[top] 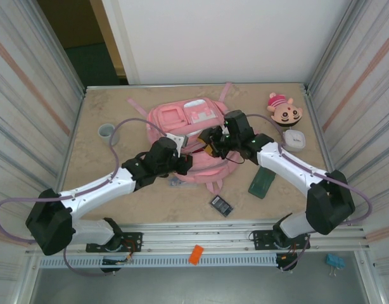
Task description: Pack books, pencil case, and school supplies into a backpack
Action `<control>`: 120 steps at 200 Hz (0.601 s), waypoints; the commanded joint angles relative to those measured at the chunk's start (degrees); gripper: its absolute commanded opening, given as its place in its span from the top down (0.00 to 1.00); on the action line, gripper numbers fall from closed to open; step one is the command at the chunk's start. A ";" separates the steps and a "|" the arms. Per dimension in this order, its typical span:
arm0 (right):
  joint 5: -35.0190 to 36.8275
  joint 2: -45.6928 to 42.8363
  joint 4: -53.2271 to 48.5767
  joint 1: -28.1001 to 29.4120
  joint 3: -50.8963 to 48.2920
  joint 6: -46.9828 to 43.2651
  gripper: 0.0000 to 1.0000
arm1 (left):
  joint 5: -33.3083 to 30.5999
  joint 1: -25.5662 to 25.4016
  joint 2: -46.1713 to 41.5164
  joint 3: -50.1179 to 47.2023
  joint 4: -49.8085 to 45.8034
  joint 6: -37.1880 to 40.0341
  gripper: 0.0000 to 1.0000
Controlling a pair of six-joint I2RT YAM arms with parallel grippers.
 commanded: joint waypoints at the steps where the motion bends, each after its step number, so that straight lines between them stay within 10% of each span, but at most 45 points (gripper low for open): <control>1: 1.71 2.25 1.01 0.32 3.42 -1.50 0.73 | 0.05 0.44 -2.48 1.94 2.27 1.89 1.00; 37: -0.69 2.20 -0.72 -1.40 7.08 -5.37 1.00 | -2.54 2.34 -5.01 1.17 -2.96 1.87 1.00; 120: -19.40 4.53 -17.08 -9.86 22.31 -21.29 1.00 | -0.38 14.55 -10.50 -4.92 -4.04 2.79 1.00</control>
